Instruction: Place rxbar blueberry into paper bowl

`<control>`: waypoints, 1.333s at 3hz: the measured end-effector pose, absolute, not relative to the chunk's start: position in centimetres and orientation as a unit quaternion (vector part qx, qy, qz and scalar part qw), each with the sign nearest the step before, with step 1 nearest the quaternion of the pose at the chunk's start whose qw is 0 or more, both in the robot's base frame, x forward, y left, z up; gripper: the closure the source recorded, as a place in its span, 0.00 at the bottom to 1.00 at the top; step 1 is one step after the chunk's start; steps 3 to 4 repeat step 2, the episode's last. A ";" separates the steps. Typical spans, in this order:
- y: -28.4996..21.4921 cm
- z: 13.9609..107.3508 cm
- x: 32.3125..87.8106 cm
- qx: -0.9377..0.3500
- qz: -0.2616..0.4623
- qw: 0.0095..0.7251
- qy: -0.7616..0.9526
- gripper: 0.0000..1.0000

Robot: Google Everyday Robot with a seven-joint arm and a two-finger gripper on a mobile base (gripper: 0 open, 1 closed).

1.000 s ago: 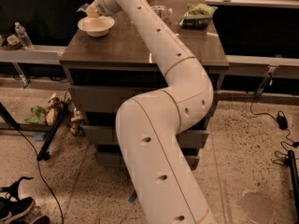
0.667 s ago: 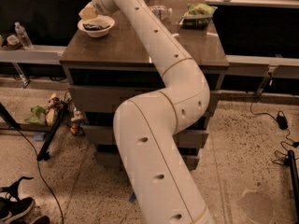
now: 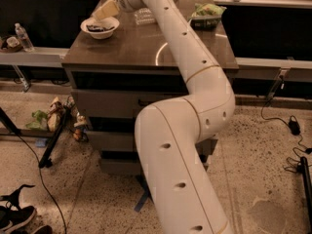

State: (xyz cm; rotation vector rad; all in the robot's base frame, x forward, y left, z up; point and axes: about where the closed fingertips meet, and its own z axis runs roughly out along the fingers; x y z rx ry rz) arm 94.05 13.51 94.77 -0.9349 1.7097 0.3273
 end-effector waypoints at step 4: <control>5.6 95.5 94.6 -0.352 0.138 0.562 0.735 0.00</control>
Offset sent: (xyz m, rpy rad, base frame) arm 0.0044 -0.0612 0.0072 0.0460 0.0075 -0.0584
